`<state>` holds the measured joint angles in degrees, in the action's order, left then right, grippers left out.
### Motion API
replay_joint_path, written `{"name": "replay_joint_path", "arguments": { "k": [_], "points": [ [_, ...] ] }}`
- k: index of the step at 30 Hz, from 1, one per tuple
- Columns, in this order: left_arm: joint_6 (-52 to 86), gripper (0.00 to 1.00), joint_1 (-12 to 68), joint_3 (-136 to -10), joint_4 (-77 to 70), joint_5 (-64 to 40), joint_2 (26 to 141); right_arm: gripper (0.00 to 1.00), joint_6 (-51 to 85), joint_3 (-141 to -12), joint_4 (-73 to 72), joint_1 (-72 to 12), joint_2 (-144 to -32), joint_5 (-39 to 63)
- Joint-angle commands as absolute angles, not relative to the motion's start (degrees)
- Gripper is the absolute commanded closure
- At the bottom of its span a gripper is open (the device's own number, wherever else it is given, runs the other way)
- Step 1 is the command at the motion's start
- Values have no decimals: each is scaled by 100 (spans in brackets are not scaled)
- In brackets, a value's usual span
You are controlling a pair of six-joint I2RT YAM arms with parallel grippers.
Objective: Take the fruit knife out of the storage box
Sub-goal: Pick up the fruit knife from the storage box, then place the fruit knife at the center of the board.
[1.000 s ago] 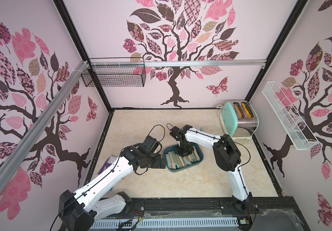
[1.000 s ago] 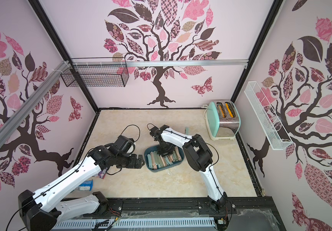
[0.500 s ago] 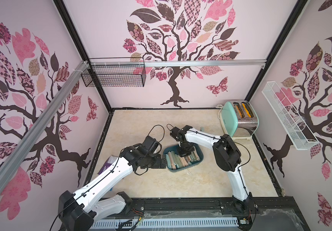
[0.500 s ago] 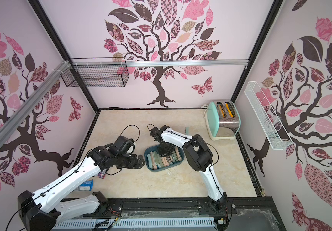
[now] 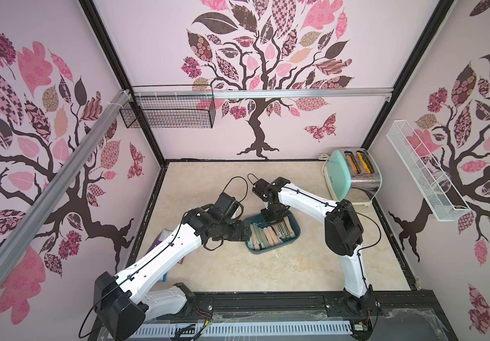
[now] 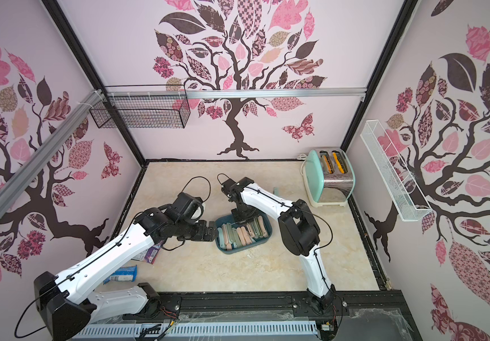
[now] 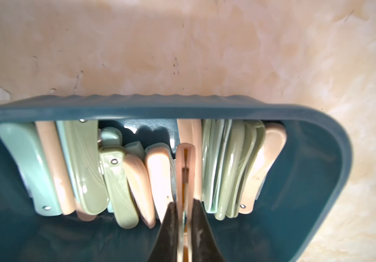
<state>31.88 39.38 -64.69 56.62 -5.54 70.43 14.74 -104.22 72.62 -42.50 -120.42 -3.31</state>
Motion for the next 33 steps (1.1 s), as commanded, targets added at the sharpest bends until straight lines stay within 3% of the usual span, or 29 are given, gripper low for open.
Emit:
{"name": "replay_joint_path", "arguments": {
  "k": [1,13,23,33],
  "points": [
    [2985,2,3931,-6668,5602,-609,7177,100,1520,-10607,7409,-4214,-11914,-389],
    [2742,2,3900,-7594,5388,-659,8064,100,1661,-11818,7749,-3234,-12074,99],
    [2748,2,3738,-8983,4947,-1069,9604,100,1714,-13113,7786,-1934,-13277,493],
    [3108,2,3457,-9839,4481,-1799,10935,100,1810,-13903,7530,-1455,-14335,657]
  ]
}}
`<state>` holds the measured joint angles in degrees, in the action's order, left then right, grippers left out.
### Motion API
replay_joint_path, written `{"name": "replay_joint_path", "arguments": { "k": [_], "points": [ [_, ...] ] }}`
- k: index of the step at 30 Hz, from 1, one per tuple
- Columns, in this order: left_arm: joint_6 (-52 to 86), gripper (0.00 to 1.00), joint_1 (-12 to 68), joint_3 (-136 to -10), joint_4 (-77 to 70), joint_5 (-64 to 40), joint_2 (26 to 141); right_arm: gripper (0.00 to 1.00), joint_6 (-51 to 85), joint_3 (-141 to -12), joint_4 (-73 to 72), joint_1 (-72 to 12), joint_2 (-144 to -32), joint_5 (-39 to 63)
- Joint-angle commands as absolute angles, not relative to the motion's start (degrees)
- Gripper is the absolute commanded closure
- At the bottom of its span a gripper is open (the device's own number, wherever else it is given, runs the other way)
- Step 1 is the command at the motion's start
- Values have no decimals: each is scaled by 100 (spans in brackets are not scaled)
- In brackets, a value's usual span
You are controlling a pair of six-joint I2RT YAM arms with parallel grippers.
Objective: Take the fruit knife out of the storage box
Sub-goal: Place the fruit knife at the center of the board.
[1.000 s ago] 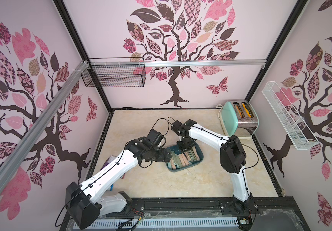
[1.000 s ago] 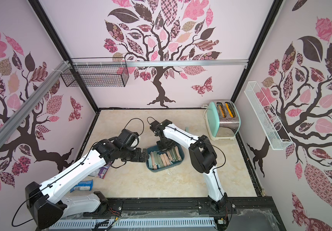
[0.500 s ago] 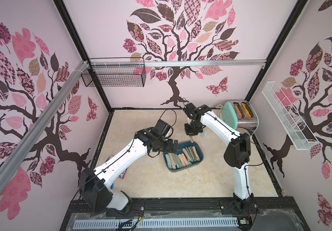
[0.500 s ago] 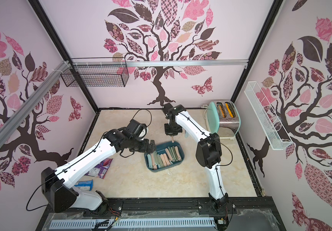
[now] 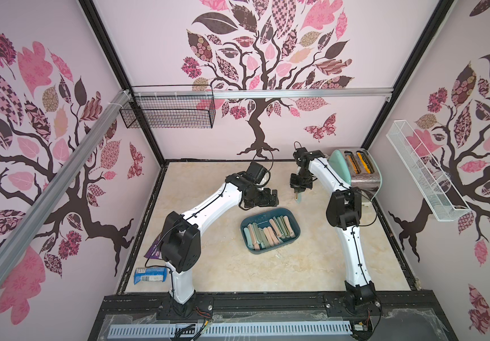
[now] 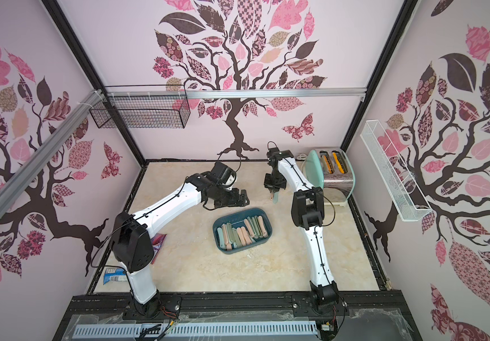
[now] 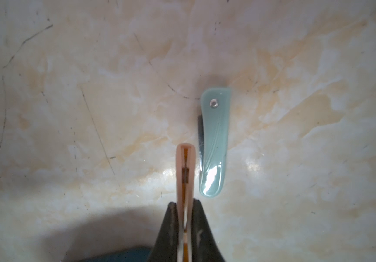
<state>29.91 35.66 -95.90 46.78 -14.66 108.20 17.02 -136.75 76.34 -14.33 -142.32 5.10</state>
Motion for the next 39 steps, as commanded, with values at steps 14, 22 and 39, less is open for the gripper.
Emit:
{"name": "replay_joint_path", "arguments": {
  "k": [14,22,39],
  "points": [
    [3406,2,3014,-9716,4182,-2367,11052,100,1787,-13951,7125,-1362,-14799,673],
    [3435,2,2992,-9538,4099,-2513,11040,80,1689,-14084,7048,-1362,-14927,630],
    [3372,2,2931,-8833,4078,-2551,10458,78,1740,-13308,7170,-1414,-13441,138]
  ]
}}
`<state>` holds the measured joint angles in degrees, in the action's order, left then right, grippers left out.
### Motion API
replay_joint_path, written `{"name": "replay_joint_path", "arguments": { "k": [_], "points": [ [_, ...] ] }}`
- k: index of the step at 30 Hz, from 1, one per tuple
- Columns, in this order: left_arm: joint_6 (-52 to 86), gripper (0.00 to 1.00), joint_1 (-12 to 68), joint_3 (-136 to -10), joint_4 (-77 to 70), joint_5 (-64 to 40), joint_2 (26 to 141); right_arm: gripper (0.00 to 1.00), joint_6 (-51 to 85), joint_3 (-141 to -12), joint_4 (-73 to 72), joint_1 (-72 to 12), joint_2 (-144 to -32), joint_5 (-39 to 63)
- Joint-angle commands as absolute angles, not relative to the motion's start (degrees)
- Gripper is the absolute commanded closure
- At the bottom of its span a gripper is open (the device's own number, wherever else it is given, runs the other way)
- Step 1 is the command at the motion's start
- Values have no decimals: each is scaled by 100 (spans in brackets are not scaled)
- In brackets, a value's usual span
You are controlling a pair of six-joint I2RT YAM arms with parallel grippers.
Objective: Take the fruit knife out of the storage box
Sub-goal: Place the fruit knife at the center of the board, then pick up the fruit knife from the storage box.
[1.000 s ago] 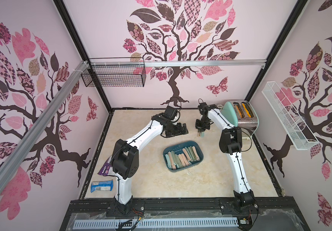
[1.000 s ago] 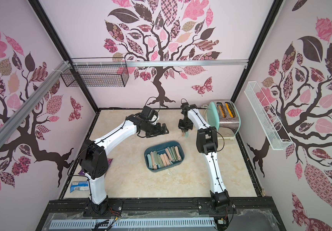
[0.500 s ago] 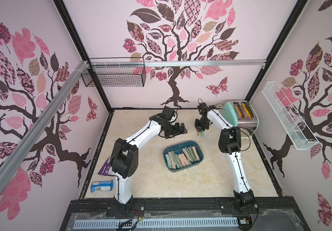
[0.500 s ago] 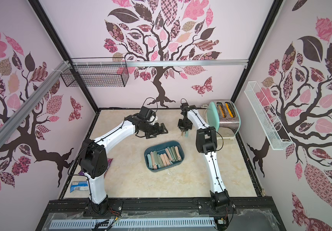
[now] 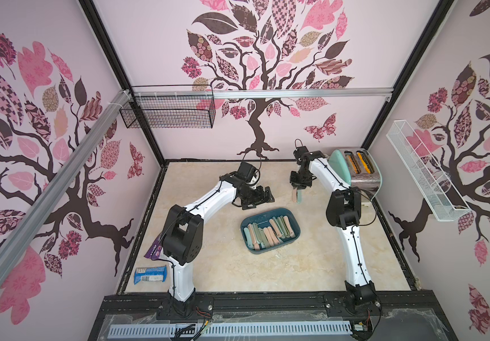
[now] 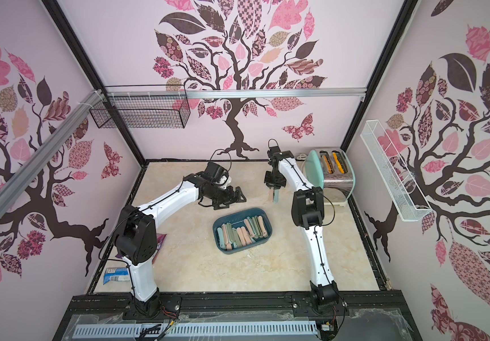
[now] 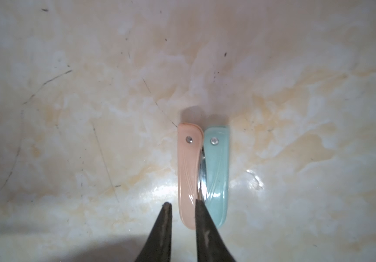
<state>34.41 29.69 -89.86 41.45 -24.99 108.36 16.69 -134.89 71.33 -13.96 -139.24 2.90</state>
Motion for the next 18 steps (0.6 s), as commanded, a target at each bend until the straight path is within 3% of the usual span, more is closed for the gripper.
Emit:
{"name": "replay_joint_path", "arguments": {
  "k": [1,18],
  "points": [
    [3360,2,2920,-8705,4065,-2540,10353,79,1753,-13154,7112,-1436,-13293,200],
    [3105,2,2934,-6487,4637,-2168,7987,79,1426,-10455,6818,-3059,-11523,-31]
  ]
}}
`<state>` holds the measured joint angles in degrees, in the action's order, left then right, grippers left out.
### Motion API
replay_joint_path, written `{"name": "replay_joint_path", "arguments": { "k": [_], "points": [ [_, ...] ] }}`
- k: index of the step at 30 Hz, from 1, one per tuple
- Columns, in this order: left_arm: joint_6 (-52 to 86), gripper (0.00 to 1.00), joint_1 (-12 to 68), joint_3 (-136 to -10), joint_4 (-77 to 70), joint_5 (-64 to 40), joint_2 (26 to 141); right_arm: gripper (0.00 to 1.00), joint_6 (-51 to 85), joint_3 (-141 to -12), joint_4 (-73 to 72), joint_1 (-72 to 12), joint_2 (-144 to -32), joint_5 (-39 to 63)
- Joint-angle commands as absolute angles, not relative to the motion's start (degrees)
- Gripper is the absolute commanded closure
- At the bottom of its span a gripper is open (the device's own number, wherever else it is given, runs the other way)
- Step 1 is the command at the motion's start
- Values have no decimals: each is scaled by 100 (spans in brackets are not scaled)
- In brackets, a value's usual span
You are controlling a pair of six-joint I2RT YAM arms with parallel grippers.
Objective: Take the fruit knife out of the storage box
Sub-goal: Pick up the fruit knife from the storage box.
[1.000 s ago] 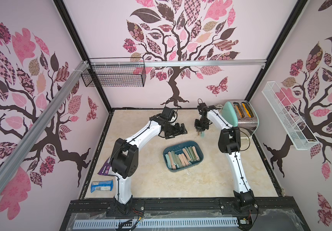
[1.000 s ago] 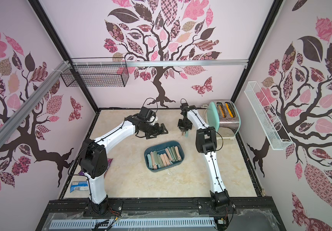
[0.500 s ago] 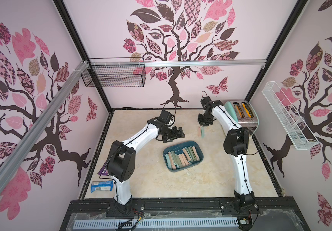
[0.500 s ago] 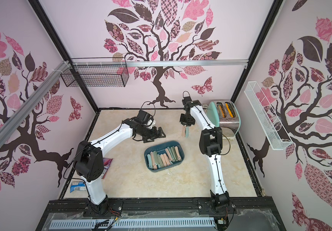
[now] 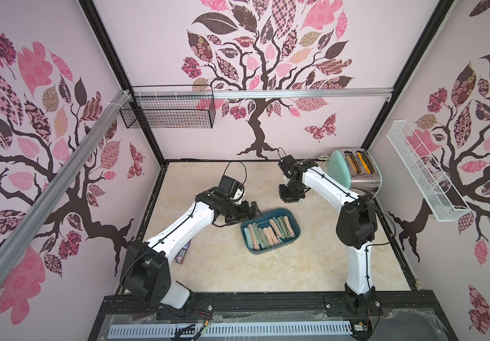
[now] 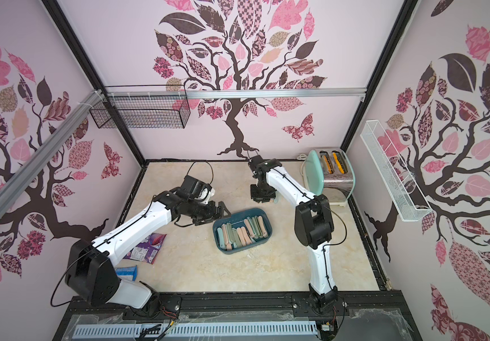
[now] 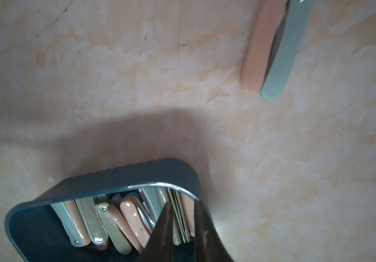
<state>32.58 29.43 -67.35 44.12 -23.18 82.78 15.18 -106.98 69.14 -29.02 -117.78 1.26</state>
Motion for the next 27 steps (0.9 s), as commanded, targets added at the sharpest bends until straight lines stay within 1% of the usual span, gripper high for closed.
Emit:
{"name": "replay_joint_path", "arguments": {
  "k": [1,6,10,27],
  "points": [
    [3101,2,2936,-6363,4682,-2147,7835,79,1415,-10335,6796,-3161,-11489,-62],
    [3101,2,2931,-5908,4849,-2094,7278,79,1254,-9970,6759,-3582,-11474,-307],
    [3119,2,2935,-5719,4900,-2048,7056,78,1149,-9928,6759,-3730,-11579,-385],
    [3006,2,2933,-5672,5019,-2030,7058,76,1002,-10399,6785,-3946,-12264,-382]
  ]
}}
